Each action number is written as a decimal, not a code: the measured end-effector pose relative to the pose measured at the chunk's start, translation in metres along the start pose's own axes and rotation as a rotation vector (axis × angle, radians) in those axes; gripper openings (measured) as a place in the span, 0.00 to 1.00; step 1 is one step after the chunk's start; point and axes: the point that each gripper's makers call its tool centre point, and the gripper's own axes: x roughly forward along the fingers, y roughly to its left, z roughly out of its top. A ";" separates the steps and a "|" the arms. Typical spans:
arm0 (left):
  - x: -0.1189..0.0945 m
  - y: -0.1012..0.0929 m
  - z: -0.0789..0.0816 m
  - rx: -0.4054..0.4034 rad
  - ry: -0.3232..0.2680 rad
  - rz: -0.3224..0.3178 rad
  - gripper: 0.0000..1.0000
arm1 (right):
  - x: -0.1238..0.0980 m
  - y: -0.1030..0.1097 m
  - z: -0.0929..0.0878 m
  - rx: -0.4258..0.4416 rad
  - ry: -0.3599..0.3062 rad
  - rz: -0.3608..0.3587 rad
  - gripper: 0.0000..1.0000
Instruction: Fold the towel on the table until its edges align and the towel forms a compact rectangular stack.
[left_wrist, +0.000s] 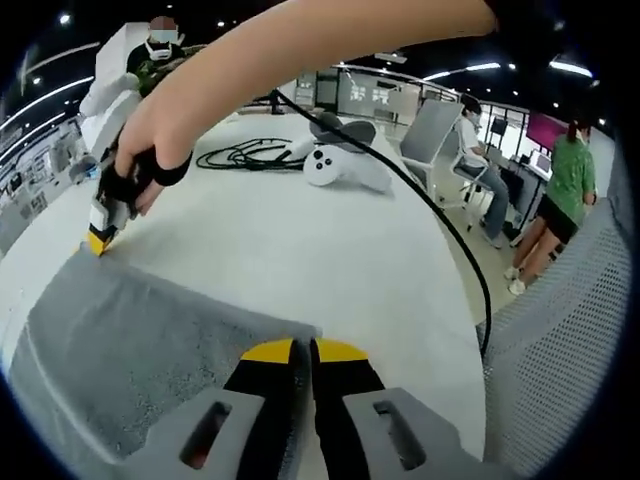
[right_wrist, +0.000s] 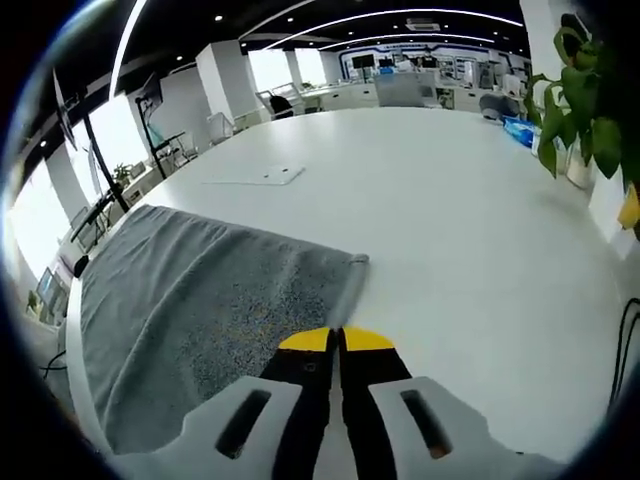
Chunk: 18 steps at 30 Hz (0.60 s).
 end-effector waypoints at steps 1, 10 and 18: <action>0.001 0.000 0.000 0.005 0.003 0.004 0.06 | 0.000 0.000 0.000 -0.002 0.000 -0.001 0.00; -0.004 -0.002 0.005 -0.006 -0.021 0.008 0.06 | -0.011 0.000 0.008 0.002 -0.009 -0.004 0.00; -0.012 -0.005 0.031 0.013 -0.078 0.010 0.06 | -0.027 -0.004 0.022 0.024 -0.050 -0.037 0.00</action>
